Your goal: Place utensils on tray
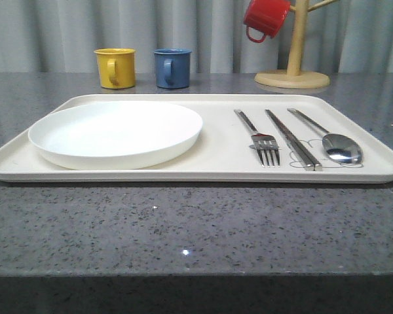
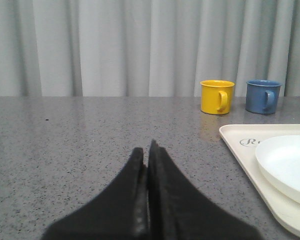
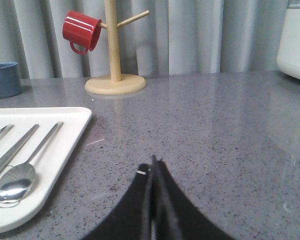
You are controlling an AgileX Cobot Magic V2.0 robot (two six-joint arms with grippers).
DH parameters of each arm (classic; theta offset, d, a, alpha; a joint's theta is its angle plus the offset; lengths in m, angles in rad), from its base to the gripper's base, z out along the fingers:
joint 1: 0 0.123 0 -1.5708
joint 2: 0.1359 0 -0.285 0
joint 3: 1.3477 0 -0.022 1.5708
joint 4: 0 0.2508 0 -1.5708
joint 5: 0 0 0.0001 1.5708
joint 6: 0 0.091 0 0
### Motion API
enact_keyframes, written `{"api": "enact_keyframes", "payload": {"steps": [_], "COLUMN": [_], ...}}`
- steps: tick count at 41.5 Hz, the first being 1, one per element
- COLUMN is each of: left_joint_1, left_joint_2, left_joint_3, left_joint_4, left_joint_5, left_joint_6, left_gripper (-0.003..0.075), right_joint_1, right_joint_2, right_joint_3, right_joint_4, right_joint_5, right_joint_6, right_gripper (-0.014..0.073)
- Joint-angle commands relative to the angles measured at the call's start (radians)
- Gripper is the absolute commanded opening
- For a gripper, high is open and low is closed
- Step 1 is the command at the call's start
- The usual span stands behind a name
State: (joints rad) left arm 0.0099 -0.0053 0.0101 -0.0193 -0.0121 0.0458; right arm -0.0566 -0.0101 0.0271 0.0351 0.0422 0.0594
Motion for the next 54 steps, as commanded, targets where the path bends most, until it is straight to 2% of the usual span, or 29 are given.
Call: {"api": "enact_keyframes", "payload": {"steps": [1, 11, 20, 54], "left_joint_1": [0.003, 0.003, 0.003, 0.003], "left_joint_2": [-0.025, -0.025, -0.025, -0.025], "left_joint_3": [-0.004, -0.004, -0.004, -0.004], "left_joint_4": [-0.010, -0.010, -0.010, -0.010], "left_joint_5": [-0.084, -0.084, -0.084, -0.084], "left_joint_6": [0.003, 0.003, 0.003, 0.003], "left_gripper": [-0.0018, -0.0018, -0.0018, -0.0018], "right_joint_1": [-0.006, -0.002, 0.065, 0.065], "right_joint_2": [-0.017, -0.017, -0.018, -0.017], "right_joint_3": [-0.001, -0.001, -0.001, -0.001], "right_joint_4": [-0.013, -0.012, -0.013, -0.014], "right_joint_5": [-0.092, -0.092, -0.092, -0.098], "right_joint_6": [0.003, 0.003, 0.003, 0.003], "right_gripper": [-0.0061, -0.0061, -0.0061, -0.0061]}}
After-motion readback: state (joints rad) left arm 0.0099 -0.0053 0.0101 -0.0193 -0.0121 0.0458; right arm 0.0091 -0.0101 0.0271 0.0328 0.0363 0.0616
